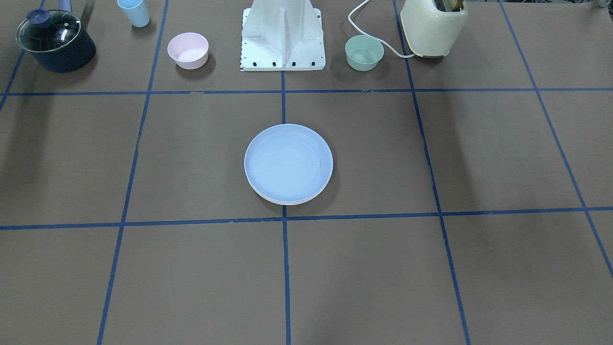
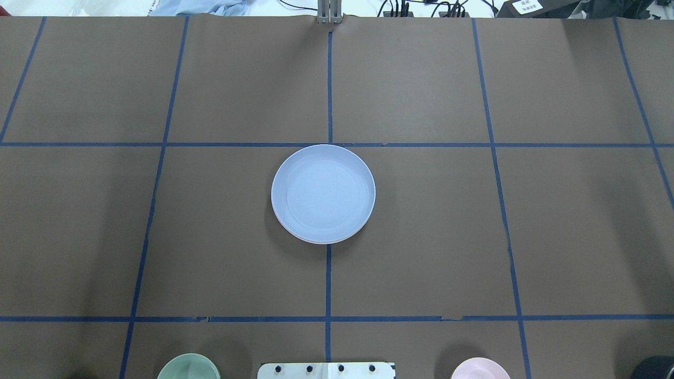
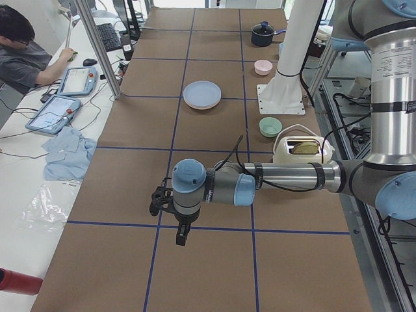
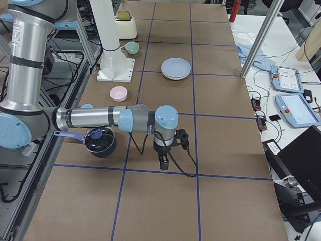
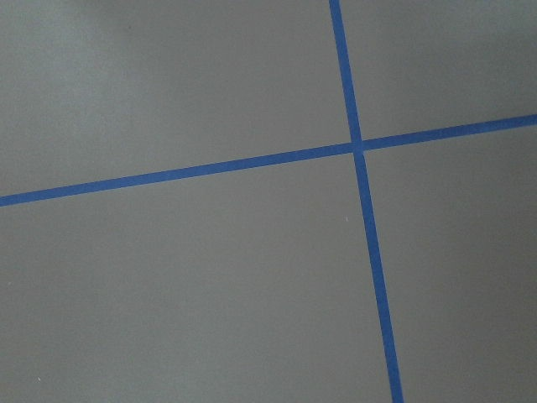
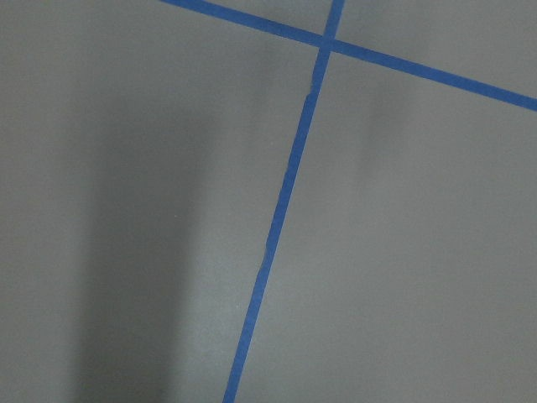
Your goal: Stack three plates with pink and blue
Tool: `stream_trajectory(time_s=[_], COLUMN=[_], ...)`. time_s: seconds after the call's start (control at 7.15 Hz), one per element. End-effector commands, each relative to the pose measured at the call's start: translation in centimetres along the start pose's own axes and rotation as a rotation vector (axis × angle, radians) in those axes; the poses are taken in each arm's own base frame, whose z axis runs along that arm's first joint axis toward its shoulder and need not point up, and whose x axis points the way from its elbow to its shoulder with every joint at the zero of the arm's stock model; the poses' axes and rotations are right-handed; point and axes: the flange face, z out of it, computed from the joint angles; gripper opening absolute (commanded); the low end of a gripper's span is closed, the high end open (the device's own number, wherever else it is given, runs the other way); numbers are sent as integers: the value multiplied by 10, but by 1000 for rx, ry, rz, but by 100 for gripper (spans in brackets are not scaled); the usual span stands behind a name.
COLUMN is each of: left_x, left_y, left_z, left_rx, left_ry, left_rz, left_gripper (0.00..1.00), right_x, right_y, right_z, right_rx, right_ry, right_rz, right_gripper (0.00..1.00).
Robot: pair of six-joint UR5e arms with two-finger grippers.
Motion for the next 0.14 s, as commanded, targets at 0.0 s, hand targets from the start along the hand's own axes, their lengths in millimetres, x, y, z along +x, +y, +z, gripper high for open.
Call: stream_trajectory(time_s=[0.0], left_x=[0], left_y=[1], left_z=[0], left_rx=[-1], left_ry=[0], left_rz=[0], left_gripper=[100], right_x=[1], right_y=[0], right_z=[1], right_rx=[-1], right_ry=[0], right_rz=[1], right_gripper=[100])
